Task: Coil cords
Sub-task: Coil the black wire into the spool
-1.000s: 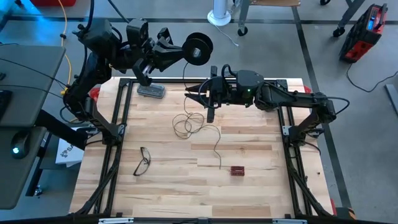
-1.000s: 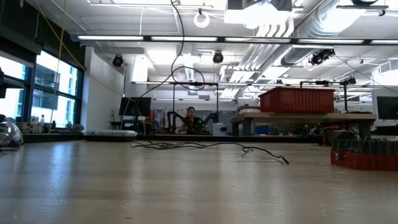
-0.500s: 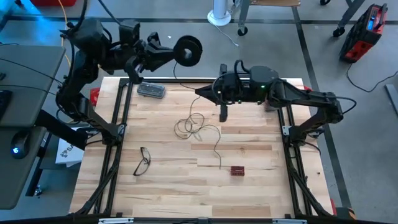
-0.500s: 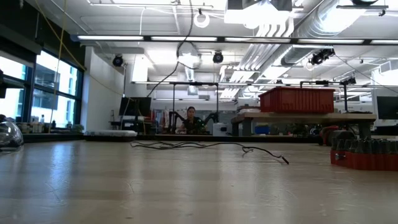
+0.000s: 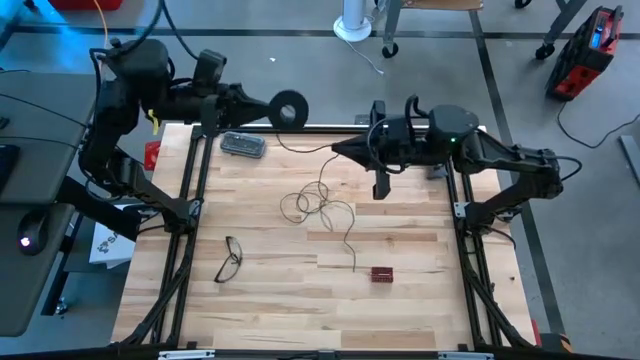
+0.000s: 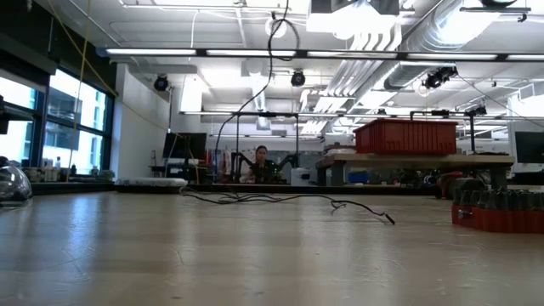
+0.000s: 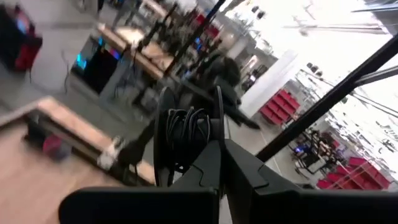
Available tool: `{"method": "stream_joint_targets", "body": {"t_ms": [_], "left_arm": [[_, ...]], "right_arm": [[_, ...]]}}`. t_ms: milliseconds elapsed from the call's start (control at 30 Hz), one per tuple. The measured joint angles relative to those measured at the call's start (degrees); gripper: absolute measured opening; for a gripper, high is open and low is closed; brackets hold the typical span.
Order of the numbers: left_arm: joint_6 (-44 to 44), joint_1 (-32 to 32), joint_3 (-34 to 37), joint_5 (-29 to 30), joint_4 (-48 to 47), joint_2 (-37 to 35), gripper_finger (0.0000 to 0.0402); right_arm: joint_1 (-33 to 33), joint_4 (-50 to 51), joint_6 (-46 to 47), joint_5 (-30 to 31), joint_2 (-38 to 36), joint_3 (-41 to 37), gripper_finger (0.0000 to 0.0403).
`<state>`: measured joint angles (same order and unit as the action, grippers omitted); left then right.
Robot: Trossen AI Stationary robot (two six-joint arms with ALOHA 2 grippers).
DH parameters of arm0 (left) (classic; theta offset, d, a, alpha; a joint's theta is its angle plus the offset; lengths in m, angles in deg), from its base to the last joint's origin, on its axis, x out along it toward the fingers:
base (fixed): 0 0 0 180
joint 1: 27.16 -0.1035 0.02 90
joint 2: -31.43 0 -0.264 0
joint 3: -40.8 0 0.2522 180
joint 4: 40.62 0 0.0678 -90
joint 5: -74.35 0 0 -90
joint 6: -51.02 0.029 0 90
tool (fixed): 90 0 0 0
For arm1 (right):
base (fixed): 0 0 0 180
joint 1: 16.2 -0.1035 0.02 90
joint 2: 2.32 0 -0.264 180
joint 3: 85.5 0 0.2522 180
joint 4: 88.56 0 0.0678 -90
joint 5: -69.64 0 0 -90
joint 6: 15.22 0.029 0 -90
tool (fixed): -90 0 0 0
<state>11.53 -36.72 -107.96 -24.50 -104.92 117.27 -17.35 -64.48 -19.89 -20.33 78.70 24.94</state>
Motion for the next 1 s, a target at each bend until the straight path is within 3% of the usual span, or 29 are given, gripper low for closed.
{"method": "stream_joint_targets", "body": {"t_ms": [333, 600, 1000], "left_arm": [[-9.81, -0.02, 0.00, -5.99, -9.98, 1.07, 0.0000], [-12.43, 0.74, 0.00, -12.71, -2.63, 4.61, 0.0000], [-12.80, -0.98, 0.00, -12.23, 1.28, 3.48, 0.0000]], "right_arm": [[1.60, -0.34, -0.96, 0.17, -2.47, 0.00, 0.0000], [2.79, 0.61, -1.02, 0.18, -2.61, 0.00, 0.0000], [1.70, -0.13, -2.37, -0.21, -2.72, 0.00, 0.0000]]}}
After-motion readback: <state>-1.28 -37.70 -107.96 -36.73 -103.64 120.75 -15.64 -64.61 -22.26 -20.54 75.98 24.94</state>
